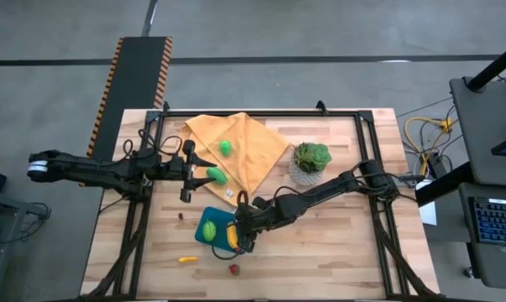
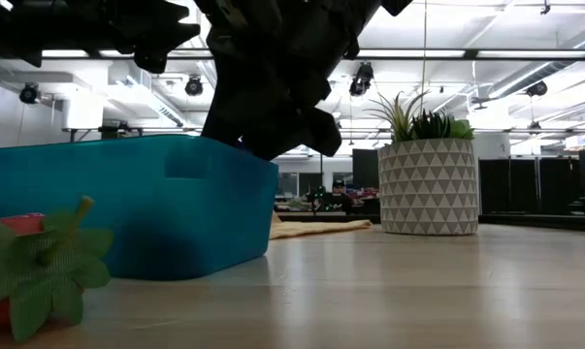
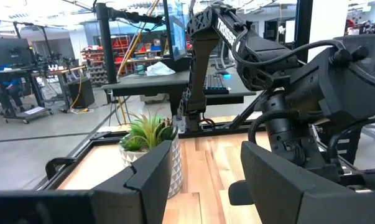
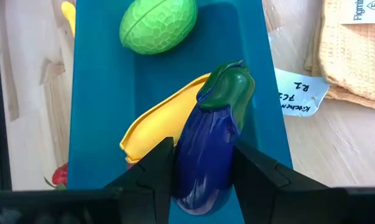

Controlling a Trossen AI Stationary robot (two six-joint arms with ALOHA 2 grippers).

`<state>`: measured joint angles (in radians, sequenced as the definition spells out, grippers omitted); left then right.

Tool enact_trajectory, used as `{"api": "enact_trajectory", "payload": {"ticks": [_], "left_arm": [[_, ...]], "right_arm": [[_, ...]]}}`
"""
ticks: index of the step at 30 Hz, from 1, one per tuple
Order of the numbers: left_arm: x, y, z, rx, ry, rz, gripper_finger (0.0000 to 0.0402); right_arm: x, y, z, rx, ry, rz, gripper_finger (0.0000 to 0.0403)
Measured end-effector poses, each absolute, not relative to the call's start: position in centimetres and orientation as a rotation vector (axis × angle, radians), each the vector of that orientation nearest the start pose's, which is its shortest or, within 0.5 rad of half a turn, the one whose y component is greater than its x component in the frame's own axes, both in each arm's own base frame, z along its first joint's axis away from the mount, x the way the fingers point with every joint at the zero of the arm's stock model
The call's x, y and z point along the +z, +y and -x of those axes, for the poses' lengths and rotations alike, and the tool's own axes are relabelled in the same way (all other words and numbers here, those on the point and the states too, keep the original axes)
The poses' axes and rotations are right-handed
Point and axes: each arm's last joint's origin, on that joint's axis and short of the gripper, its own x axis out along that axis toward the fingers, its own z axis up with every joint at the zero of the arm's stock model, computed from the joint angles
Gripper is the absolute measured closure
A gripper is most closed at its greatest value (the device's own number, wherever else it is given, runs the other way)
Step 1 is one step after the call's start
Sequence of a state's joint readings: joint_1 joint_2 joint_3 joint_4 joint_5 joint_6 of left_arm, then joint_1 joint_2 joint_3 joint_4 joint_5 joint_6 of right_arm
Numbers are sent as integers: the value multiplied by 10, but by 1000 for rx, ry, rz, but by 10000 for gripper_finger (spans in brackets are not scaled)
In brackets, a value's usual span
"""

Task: Pick and placing Produce into tupperware
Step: Put the eggplant into the blue bin

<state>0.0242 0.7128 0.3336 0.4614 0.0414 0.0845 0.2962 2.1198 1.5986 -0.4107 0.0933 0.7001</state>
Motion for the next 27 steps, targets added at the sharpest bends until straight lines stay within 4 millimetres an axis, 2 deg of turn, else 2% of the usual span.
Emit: {"api": "enact_trajectory", "payload": {"ticks": [16,27], "left_arm": [[249,3,-166,-13,-83,-87,223],[249,3,-166,-14,-83,-87,223]], "right_arm": [[180,130,-438,-168,946,-558,275],[168,128,-441,-167,978,-573,275]]}}
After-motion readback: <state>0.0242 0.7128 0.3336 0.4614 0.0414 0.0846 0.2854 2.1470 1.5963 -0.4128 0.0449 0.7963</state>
